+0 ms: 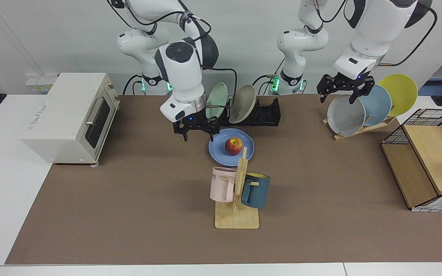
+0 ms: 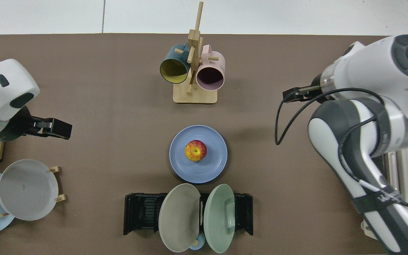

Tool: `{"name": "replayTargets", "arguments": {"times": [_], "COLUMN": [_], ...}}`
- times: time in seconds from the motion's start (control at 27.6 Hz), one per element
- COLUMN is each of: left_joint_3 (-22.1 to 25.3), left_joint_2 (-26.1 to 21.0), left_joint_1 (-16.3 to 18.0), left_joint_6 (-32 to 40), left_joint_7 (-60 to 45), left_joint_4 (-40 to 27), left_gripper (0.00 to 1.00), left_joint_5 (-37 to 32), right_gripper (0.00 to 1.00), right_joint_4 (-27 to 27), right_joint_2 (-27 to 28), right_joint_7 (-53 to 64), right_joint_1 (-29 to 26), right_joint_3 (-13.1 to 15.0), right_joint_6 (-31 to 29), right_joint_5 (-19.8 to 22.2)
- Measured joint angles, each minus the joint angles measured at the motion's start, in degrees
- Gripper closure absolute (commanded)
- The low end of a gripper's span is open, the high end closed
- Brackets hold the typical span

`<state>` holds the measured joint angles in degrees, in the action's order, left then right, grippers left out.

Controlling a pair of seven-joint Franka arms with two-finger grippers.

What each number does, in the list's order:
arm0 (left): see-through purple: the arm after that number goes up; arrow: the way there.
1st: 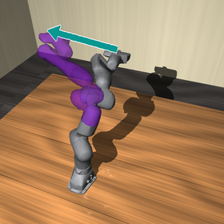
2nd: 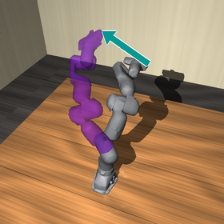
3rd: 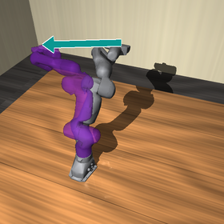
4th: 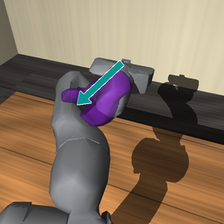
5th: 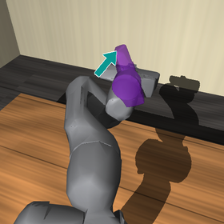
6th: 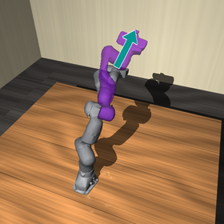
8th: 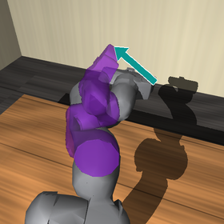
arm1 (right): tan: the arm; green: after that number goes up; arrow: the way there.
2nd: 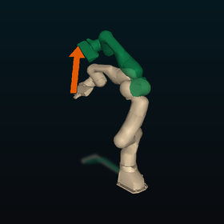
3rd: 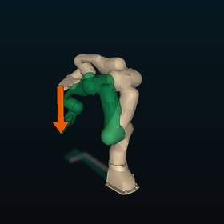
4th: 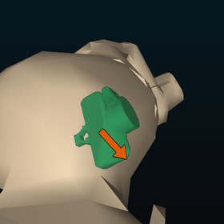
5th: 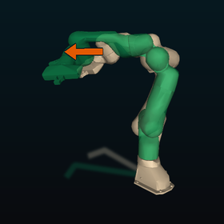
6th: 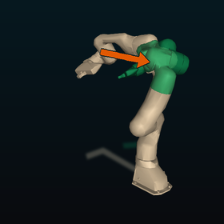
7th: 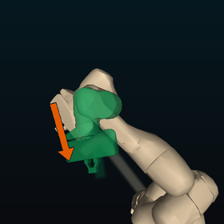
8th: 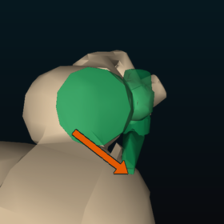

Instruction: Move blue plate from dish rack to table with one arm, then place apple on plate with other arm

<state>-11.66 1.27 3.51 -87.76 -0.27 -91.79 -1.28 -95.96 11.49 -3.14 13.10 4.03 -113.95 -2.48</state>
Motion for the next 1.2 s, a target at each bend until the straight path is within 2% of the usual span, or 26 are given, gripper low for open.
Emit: {"name": "replayTargets", "arguments": {"times": [0.11, 0.29, 0.54, 0.8, 1.2], "left_joint_3": [0.0, 0.0, 0.0, 0.0, 0.0], "left_joint_2": [0.0, 0.0, 0.0, 0.0, 0.0], "left_joint_1": [0.0, 0.0, 0.0, 0.0, 0.0], "left_joint_6": [0.0, 0.0, 0.0, 0.0, 0.0], "left_joint_7": [0.0, 0.0, 0.0, 0.0, 0.0], "left_joint_4": [0.0, 0.0, 0.0, 0.0, 0.0], "left_gripper": [0.0, 0.0, 0.0, 0.0, 0.0], "left_joint_5": [0.0, 0.0, 0.0, 0.0, 0.0], "right_gripper": [0.0, 0.0, 0.0, 0.0, 0.0], "right_joint_4": [0.01, 0.03, 0.07, 2.53, 2.99], "right_joint_2": [-1.37, -4.1, -8.3, -9.74, -9.58], "right_joint_7": [5.81, 9.46, 10.42, 8.48, 4.11], "right_joint_1": [-3.46, -5.89, -6.73, -6.73, -6.73], "right_joint_3": [0.04, 0.01, -0.02, -0.28, -0.55], "right_joint_6": [1.66, 3.97, 9.13, 17.6, 16.54], "right_joint_5": [1.14, 2.22, 2.44, 1.21, 1.21]}}
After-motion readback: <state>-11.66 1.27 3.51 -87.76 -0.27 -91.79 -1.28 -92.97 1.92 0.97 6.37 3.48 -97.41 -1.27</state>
